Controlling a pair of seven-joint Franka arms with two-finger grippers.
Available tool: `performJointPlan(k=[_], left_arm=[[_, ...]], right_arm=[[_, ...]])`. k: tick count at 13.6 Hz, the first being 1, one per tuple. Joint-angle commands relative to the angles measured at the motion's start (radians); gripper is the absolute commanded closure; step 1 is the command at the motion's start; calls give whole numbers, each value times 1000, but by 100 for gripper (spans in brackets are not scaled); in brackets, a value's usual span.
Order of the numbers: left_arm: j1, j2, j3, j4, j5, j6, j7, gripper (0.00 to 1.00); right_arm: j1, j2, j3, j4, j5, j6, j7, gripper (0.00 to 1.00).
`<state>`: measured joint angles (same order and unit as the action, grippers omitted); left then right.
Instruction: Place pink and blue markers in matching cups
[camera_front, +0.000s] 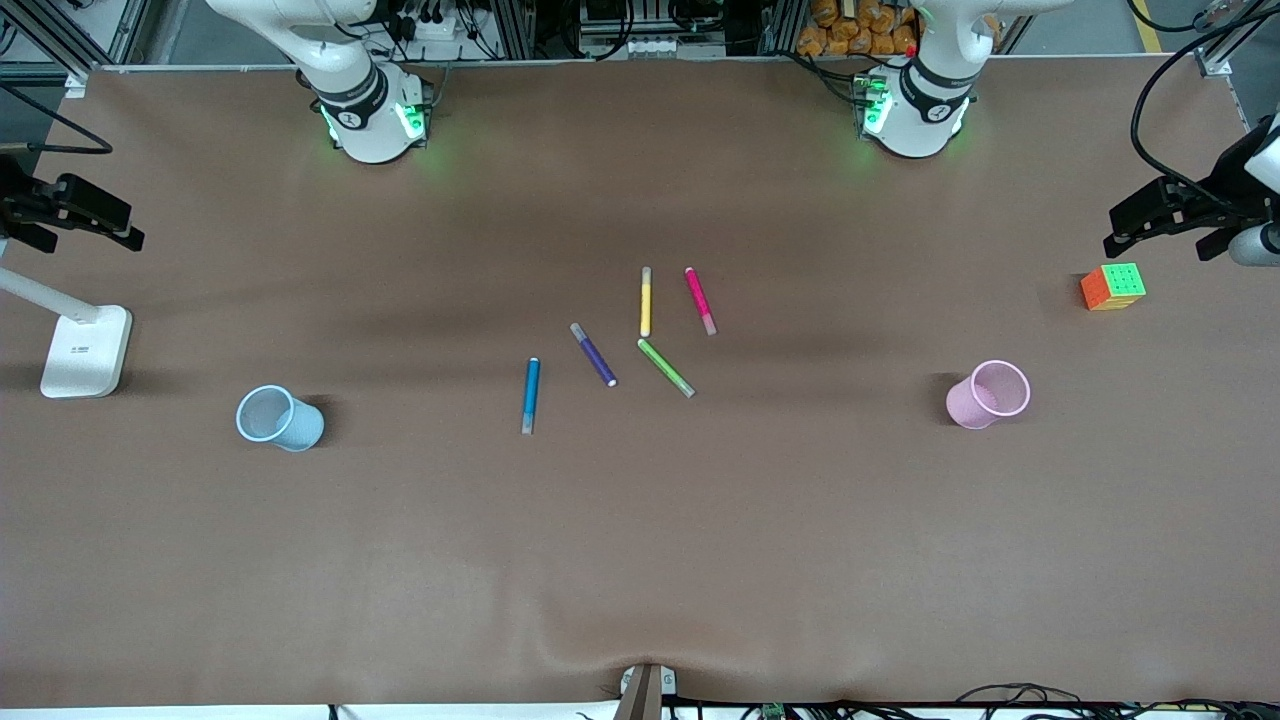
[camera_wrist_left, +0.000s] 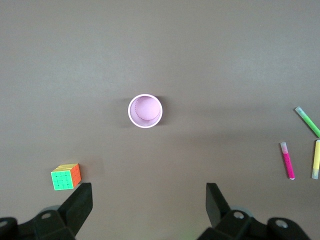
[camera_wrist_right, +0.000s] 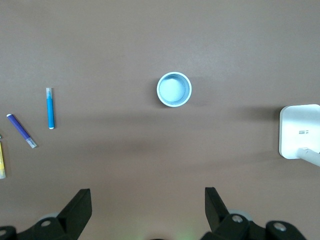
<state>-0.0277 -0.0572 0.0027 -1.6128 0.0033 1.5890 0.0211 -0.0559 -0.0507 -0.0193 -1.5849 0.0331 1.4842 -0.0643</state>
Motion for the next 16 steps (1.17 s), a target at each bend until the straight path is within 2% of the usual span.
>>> performJointPlan(k=[1,9,16], left_arm=[[0,7,2,19,-19,-20,16,0],[-8,53,-7,14,-19,-44,10,0],[-11,144,-108,40,-3,-34,11,0]], right_arm=[[-1,-6,2,2,11,5,-5,0],[-1,-6,1,0,11,-10,-6,0],[4,-6,2,2,10,-4,-6,0]])
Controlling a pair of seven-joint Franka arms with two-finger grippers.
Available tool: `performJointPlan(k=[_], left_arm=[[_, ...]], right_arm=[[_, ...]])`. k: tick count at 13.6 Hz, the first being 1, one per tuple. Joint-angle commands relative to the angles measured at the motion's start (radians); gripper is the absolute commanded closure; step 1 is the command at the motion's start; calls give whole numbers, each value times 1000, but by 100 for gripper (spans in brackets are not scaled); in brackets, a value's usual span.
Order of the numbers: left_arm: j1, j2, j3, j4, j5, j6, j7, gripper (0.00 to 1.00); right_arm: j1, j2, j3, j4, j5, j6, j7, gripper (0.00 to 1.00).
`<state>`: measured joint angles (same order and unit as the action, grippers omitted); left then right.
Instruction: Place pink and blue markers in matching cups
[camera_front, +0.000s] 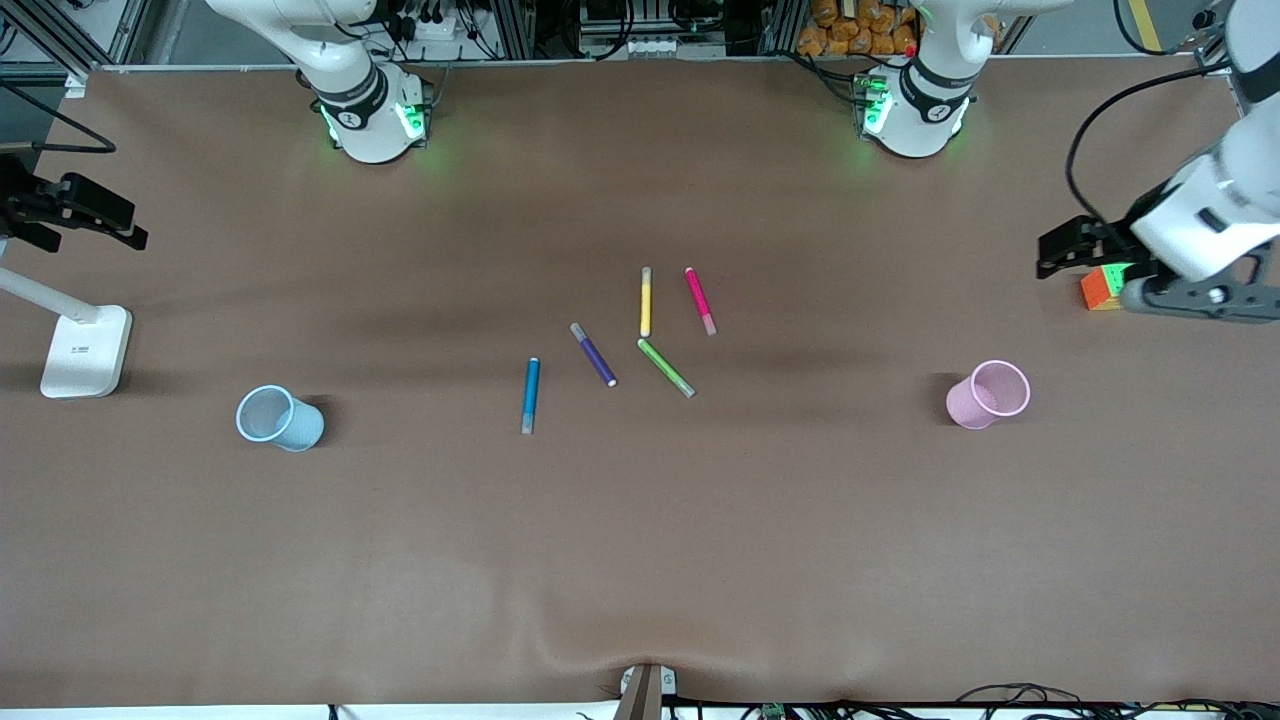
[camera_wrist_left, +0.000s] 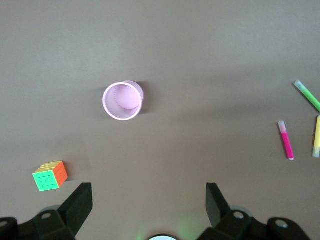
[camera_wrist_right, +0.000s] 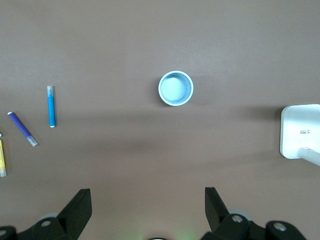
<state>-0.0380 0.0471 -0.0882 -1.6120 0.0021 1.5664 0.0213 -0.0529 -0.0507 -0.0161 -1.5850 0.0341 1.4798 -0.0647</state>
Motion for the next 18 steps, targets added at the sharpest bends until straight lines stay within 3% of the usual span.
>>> performJointPlan(k=[1,8,18], left_arm=[[-2,63,-22,65,-2,-11,11,0],[-13,177,-54,81,-8,-6,-26,0],[-98,246,-56,52,-88,64,-401,0]], right_arm=[[-1,-6,-1,3,9,1,-4,0],[2,-6,-1,3,10,-10,-4,0],[4,-5,2,11,15,17,-6,0]])
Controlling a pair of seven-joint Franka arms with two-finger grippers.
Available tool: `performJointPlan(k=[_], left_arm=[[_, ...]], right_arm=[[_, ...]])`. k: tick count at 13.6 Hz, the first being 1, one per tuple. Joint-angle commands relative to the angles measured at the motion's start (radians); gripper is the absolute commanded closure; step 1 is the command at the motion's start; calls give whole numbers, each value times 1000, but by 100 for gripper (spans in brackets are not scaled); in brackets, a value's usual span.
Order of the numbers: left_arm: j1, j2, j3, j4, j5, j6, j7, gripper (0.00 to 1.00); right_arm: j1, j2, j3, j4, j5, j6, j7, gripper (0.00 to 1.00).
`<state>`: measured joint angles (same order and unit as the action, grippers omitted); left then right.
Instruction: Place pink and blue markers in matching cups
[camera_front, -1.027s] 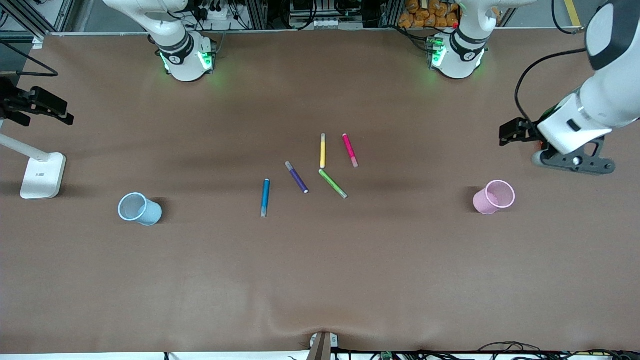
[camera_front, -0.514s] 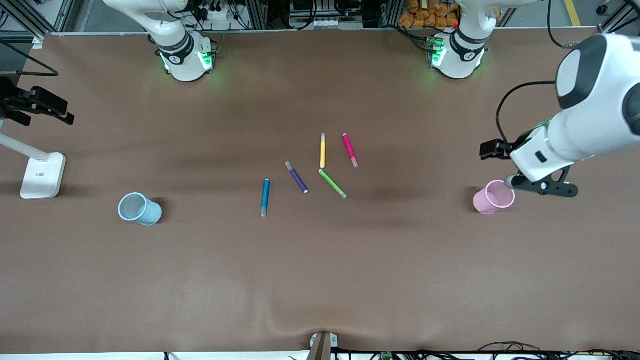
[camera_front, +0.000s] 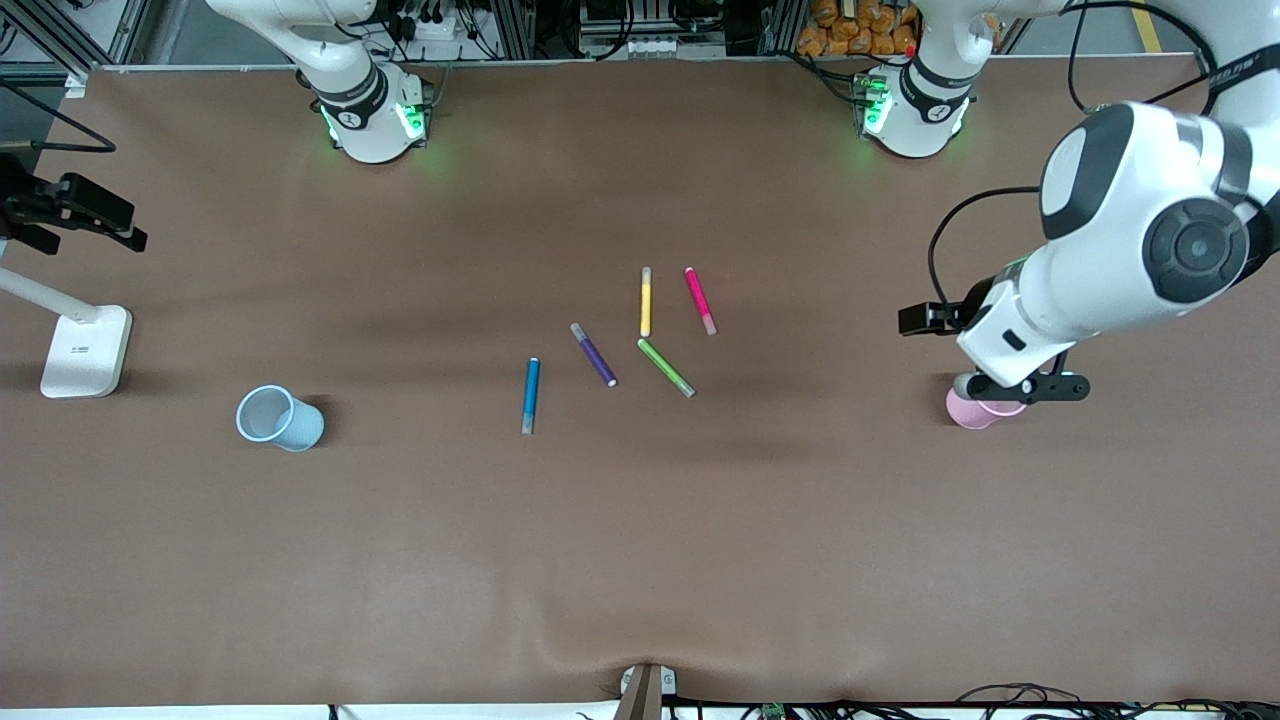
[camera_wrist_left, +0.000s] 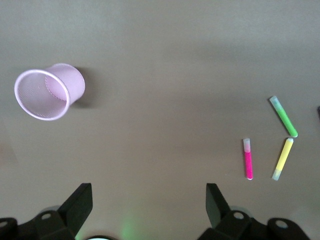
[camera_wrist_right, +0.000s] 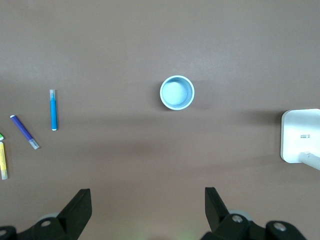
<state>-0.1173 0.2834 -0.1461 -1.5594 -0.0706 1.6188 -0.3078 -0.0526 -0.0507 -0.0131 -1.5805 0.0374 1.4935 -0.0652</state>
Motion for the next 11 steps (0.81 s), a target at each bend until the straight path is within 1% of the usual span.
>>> performJointPlan(k=[1,4,5,6,8,9,11], left_arm=[[-40,14,2,-10,-8,15,-114,0],[-68,16,2,-45,-8,46,-180,0],[-80,10,0,-79,-8,62,-200,0],[-106,-3,2,-135,-5,114,-232,0],[-136,-68,0,-278,14,266,-289,0],[-140,-76,-1,-313,14,303,-316,0],[-142,-75,-24,-336,15,341,-352,0]], right_arm=[[5,-3,-1,7,12,8,-5,0],[5,-4,-1,7,12,10,-5,0],[5,-3,-1,7,12,10,-5,0],[5,-3,-1,7,12,11,-5,0],[5,-3,1,7,12,14,-5,0],[5,-3,1,8,12,19,-5,0],[8,-3,1,10,12,22,-5,0]])
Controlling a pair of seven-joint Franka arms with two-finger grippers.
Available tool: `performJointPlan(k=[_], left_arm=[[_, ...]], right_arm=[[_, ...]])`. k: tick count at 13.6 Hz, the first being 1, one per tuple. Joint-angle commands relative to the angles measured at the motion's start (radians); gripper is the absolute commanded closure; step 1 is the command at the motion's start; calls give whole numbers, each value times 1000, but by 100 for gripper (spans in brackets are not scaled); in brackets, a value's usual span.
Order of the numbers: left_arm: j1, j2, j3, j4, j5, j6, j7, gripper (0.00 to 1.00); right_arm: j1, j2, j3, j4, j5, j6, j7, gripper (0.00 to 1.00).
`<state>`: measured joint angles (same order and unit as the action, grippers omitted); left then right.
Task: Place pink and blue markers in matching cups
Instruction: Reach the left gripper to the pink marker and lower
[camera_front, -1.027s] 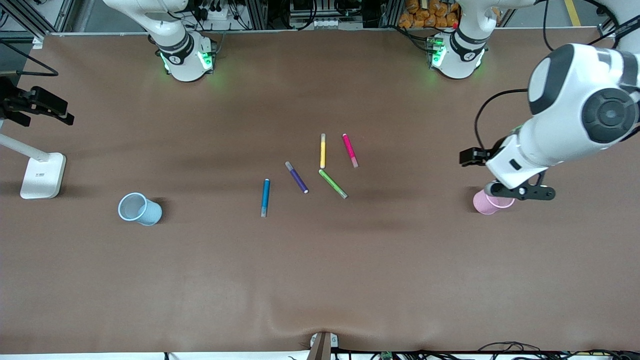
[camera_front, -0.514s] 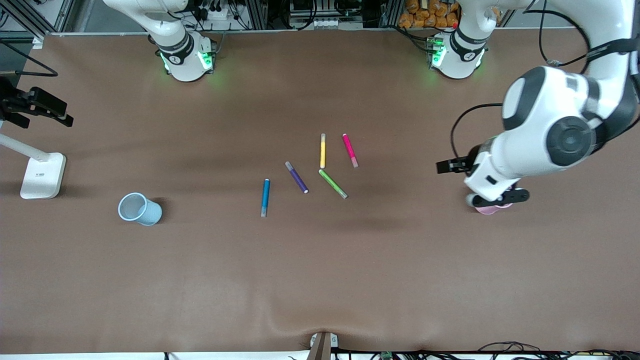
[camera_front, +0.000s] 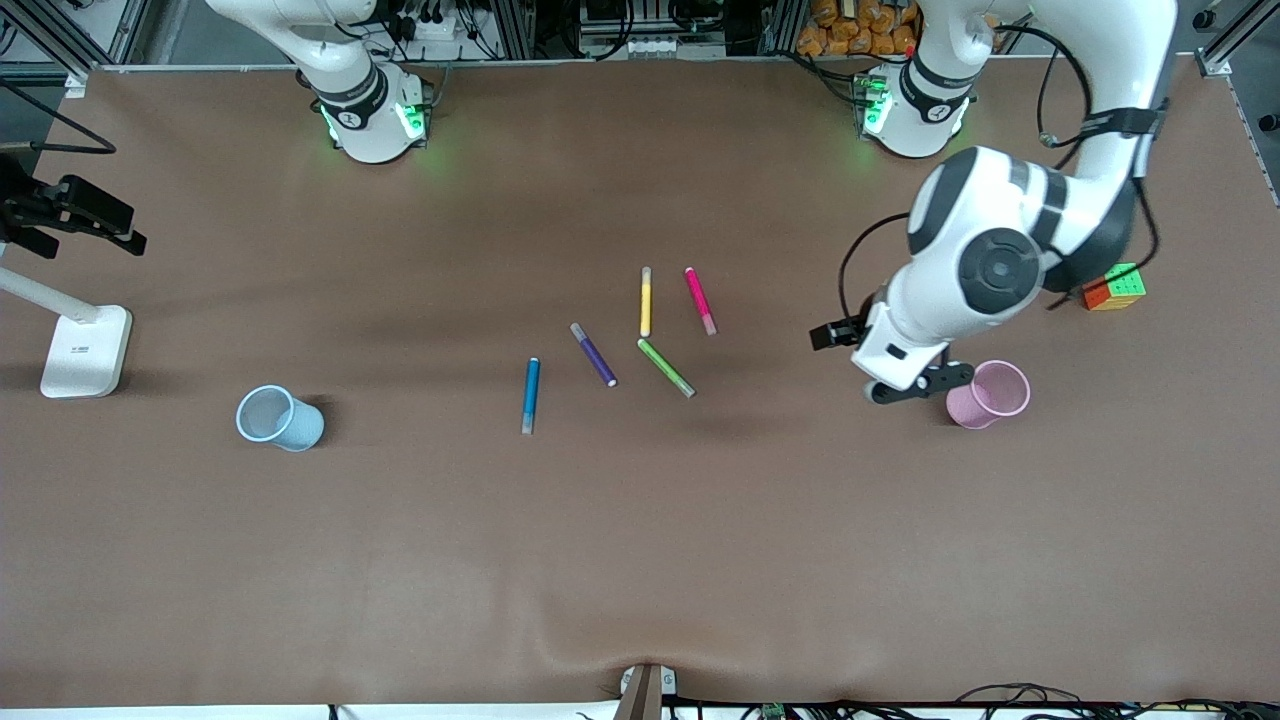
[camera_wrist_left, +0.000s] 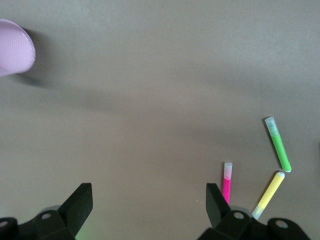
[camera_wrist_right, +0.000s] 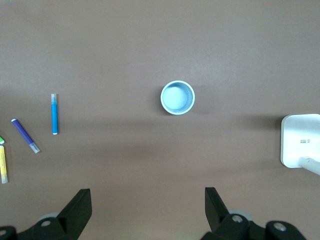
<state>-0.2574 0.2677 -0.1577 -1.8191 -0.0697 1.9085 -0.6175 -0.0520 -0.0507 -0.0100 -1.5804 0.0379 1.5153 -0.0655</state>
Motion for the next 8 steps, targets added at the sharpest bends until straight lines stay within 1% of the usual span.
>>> performJointPlan(k=[1,3,5,6,8], left_arm=[[-2,-48,-25,-78,16,69,-56,0],[-22,-12,-42,-86,14,119,-77,0],[-45,30,-42,-106,14,211,-116,0],[-68,54,-42,-111,14,246,-142,0],[-124,82,-40,-117,14,276,-227,0]], right_arm=[[15,-3,-2,10,11,6,-5,0],[17,-3,-2,10,11,6,-5,0],[17,-5,-2,10,11,6,-5,0],[15,-5,-2,10,11,5,-5,0],[9,-5,-7,10,11,0,-5,0]])
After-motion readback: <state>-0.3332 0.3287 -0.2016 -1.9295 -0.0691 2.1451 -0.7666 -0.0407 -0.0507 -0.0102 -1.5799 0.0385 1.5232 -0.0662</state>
